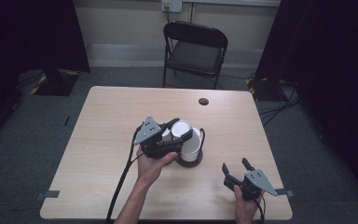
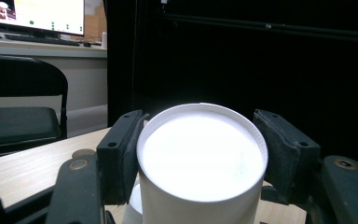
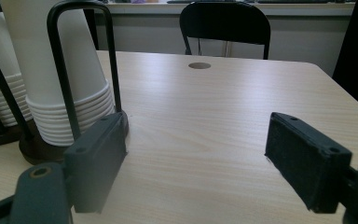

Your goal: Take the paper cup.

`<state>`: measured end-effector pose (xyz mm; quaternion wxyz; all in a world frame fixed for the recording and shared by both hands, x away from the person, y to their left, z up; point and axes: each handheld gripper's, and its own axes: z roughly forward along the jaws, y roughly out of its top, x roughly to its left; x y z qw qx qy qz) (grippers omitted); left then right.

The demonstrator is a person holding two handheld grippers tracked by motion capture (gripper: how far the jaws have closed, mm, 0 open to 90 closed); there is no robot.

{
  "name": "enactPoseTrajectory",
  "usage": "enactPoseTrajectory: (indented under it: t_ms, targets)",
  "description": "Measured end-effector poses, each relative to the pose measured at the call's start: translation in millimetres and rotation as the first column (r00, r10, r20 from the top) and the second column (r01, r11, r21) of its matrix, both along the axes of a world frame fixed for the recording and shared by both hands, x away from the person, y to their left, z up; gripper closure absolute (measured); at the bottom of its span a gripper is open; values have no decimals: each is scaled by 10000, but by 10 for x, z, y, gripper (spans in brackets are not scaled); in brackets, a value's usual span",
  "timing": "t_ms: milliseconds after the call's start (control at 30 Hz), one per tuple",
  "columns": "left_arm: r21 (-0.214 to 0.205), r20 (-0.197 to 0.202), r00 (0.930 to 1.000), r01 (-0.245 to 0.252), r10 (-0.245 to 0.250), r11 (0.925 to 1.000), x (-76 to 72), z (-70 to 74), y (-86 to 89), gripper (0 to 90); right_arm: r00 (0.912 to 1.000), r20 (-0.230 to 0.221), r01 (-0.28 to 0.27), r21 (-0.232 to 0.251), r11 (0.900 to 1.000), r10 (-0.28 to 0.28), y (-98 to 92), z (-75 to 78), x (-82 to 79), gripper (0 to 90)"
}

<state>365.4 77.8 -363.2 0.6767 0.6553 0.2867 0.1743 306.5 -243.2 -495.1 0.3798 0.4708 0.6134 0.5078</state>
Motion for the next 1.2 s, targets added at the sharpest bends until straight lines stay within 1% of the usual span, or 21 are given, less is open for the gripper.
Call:
enactPoseTrajectory:
  t_ms: [67, 200, 300, 333, 500, 567, 600, 633, 667, 700, 800, 833, 867, 900, 933, 967, 1000, 1033, 1067, 1167, 1200]
  targets:
    - [34, 45, 10000, -51, 50, 10000, -29, -25, 34, 355, 10000, -1, 29, -25, 10000, -29, 1, 0, 1, 196]
    - [-169, -169, 9998, 65, -68, 9998, -68, -84, 101, 355, 10000, -12, -4, 17, 10000, 4, 0, 0, 1, 196]
    - [-393, -324, 9993, 176, -189, 9991, -89, -112, 139, 356, 9997, -195, -126, -26, 9999, 125, 8, 4, 12, 196]
    - [-493, -451, 9985, 288, -311, 9984, -115, -130, 165, 355, 9995, -290, -159, -101, 9998, 156, 18, 6, 19, 195]
    - [-624, -565, 9972, 459, -494, 9970, -167, -172, 204, 355, 9985, -515, -186, -278, 9994, 171, 42, 11, 27, 193]
    - [-778, -689, 9958, 546, -600, 9955, -182, -193, 223, 355, 9978, -593, -316, -353, 9989, 295, 59, 13, 23, 192]
    - [-762, -734, 9959, 481, -537, 9959, -187, -201, 234, 355, 9978, -545, -395, -349, 9986, 375, 69, 12, 16, 192]
    - [-789, -830, 9954, 410, -475, 9960, -191, -210, 241, 356, 9976, -524, -472, -317, 9984, 455, 83, 13, 7, 192]
    - [-849, -934, 9942, 462, -541, 9953, -191, -222, 255, 356, 9962, -482, -731, -194, 9971, 720, 118, 19, -11, 169]
    - [-947, -1009, 9932, 477, -573, 9944, -194, -233, 266, 356, 9962, -482, -731, -194, 9971, 720, 118, 19, -11, 169]
    - [-954, -1089, 9928, 402, -505, 9946, -217, -262, 287, 356, 9953, -445, -882, -361, 9955, 866, 237, 48, -40, 170]
    - [-988, -1129, 9923, 406, -518, 9943, -225, -270, 290, 356, 9940, -462, -1003, -333, 9944, 987, 284, 63, -50, 175]
    - [-1006, -1152, 9919, 410, -525, 9941, -238, -277, 298, 356, 9890, -510, -1404, -351, 9895, 1385, 385, 91, -75, 247]
    - [-1079, -1193, 9914, 417, -546, 9933, -256, -281, 305, 356, 9890, -510, -1404, -351, 9895, 1385, 385, 91, -75, 247]
    - [-1175, -1217, 9906, 478, -622, 9919, -272, -286, 315, 356, 9882, -334, -1508, -411, 9877, 1494, 438, 102, -98, 269]
    - [-1216, -1261, 9898, 503, -657, 9913, -292, -291, 325, 356, 9829, -261, -1832, -514, 9817, 1820, 535, 131, -130, 267]
    - [-1201, -1276, 9899, 463, -617, 9917, -312, -296, 334, 356, 9829, -261, -1832, -514, 9817, 1820, 535, 131, -130, 267]
    - [-1200, -1284, 9897, 485, -640, 9916, -325, -302, 344, 356, 9789, -260, -2038, -522, 9776, 2026, 575, 144, -138, 274]
    - [-1218, -1335, 9890, 476, -639, 9914, -337, -306, 348, 356, 9745, -219, -2242, -528, 9731, 2233, 614, 155, -149, 290]
    - [-1315, -1463, 9869, 493, -685, 9901, -368, -332, 368, 356, 9564, -164, -2919, -577, 9547, 2915, 720, 186, -175, 308]
    - [-1452, -1538, 9852, 529, -754, 9880, -377, -352, 371, 356, 9490, -127, -3153, -625, 9469, 3151, 751, 195, -184, 312]
